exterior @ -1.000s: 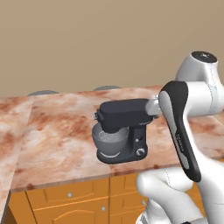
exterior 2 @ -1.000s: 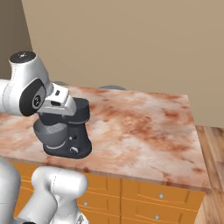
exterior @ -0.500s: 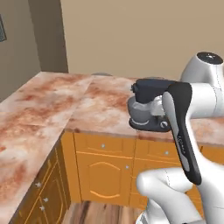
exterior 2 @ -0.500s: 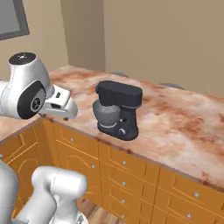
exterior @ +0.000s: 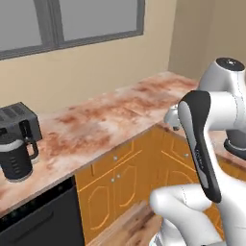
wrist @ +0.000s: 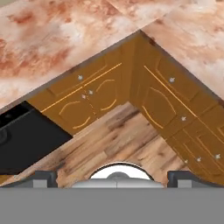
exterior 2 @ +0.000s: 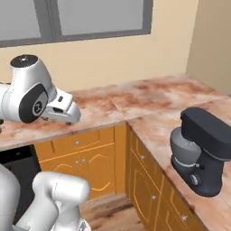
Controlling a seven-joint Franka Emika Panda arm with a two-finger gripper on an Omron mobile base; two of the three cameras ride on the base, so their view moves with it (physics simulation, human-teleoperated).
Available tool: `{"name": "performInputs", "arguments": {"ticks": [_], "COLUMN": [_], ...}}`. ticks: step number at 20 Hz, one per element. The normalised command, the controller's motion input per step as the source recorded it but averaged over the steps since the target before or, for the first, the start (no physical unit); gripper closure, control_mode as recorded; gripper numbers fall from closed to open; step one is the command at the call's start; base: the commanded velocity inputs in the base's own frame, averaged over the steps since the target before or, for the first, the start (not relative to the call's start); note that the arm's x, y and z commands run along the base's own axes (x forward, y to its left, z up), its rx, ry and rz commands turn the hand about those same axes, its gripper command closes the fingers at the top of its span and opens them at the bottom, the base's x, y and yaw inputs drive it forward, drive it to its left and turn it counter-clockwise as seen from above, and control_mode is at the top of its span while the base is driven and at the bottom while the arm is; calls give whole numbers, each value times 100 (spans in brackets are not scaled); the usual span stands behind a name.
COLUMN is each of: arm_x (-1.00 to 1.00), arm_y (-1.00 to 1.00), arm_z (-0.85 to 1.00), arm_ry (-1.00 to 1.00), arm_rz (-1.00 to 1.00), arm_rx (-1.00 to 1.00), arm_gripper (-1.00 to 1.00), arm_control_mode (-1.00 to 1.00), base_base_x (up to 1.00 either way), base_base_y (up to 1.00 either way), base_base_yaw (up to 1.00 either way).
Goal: Navigate to the microwave.
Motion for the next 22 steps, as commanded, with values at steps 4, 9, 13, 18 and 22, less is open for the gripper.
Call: {"name": "performInputs", "arguments": {"ticks": [4,9,13,18,22], "arm_x": [0,0,0,0,0], "arm_y": [0,0,0,0,0], "arm_z": [0,0,0,0,0], "arm_ry": [0,0,0,0,0], "arm_rz": [0,0,0,0,0], "arm_rx": [0,0,0,0,0], "arm_gripper": [-100,-100,-100,-100,-100], "arm_control_mode": [100,100,100,100,100], "base_base_x": [-16,-14,-11,0,0], "base_base_y": [0,0,0,1,8], "base_base_yaw": [100,100,100,100,94]}}
